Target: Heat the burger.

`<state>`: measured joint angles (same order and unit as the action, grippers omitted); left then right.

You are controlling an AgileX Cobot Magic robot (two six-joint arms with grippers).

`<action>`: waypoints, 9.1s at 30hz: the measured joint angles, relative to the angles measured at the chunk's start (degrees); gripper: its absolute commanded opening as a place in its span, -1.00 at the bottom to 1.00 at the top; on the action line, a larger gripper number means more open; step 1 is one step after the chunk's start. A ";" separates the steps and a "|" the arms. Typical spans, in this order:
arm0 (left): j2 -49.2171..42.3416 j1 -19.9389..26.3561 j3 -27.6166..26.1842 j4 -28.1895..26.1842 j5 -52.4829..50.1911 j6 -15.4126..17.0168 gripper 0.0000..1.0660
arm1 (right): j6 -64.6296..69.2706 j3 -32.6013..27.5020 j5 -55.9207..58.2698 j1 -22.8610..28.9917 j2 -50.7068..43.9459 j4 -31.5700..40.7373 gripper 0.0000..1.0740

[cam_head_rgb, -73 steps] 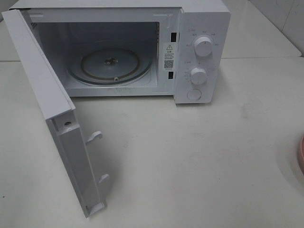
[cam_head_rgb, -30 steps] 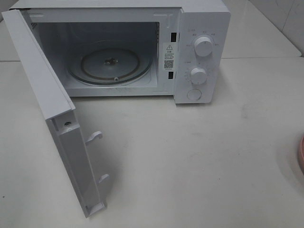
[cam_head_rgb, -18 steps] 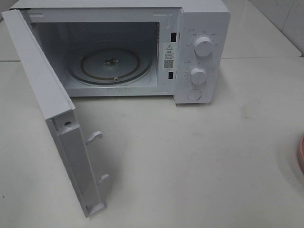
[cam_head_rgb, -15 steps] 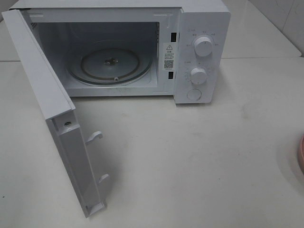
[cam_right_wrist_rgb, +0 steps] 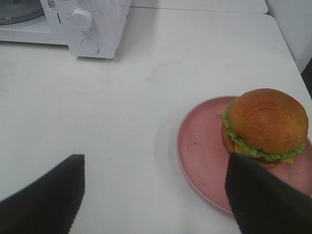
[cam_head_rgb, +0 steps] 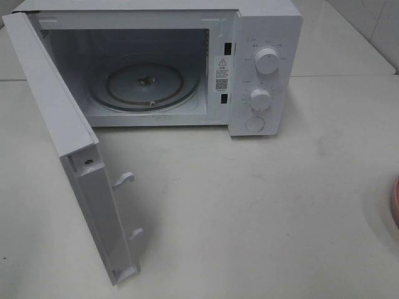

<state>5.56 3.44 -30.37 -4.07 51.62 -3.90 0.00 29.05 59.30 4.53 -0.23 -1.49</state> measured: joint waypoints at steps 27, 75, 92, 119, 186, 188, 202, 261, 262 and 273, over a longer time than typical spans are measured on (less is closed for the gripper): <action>28.42 0.00 17.25 2.06 -53.63 -1.72 -1.00 | 0.00 0.00 0.00 0.00 0.00 0.00 0.42; 74.77 -24.01 11.00 16.39 -96.14 11.46 -1.00 | 0.00 0.00 0.00 0.00 0.00 0.06 0.42; 88.01 -43.66 0.63 -11.57 -96.14 0.23 -1.00 | 0.00 0.00 0.00 0.00 0.00 0.06 0.42; 106.86 -52.48 -28.30 -48.53 -96.20 -28.42 -1.00 | 0.00 0.00 0.00 0.00 0.00 0.06 0.42; 86.06 -26.93 -32.95 -14.15 -6.30 -9.34 0.86 | 0.00 0.00 0.00 0.00 0.00 0.11 0.41; 84.51 -25.04 -32.95 -11.57 -4.53 -8.14 0.84 | 0.00 0.00 0.00 0.00 0.00 0.11 0.41; 74.43 -12.26 -32.95 -2.69 14.50 0.11 0.84 | 0.00 0.00 0.00 0.00 0.00 0.11 0.41; -5.73 -1.15 1.66 0.06 7.85 0.40 0.84 | 0.00 0.00 0.00 0.00 0.00 0.11 0.41; -5.73 -1.15 1.66 0.06 7.85 0.40 0.84 | 0.00 0.00 0.00 0.00 0.00 0.11 0.41; -5.73 -1.15 1.66 0.00 7.85 0.40 0.84 | 0.00 0.00 0.00 0.00 0.00 0.11 0.41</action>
<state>-0.17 2.29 -28.71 -4.07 59.47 -3.50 0.00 29.05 59.30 4.53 -0.23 -1.38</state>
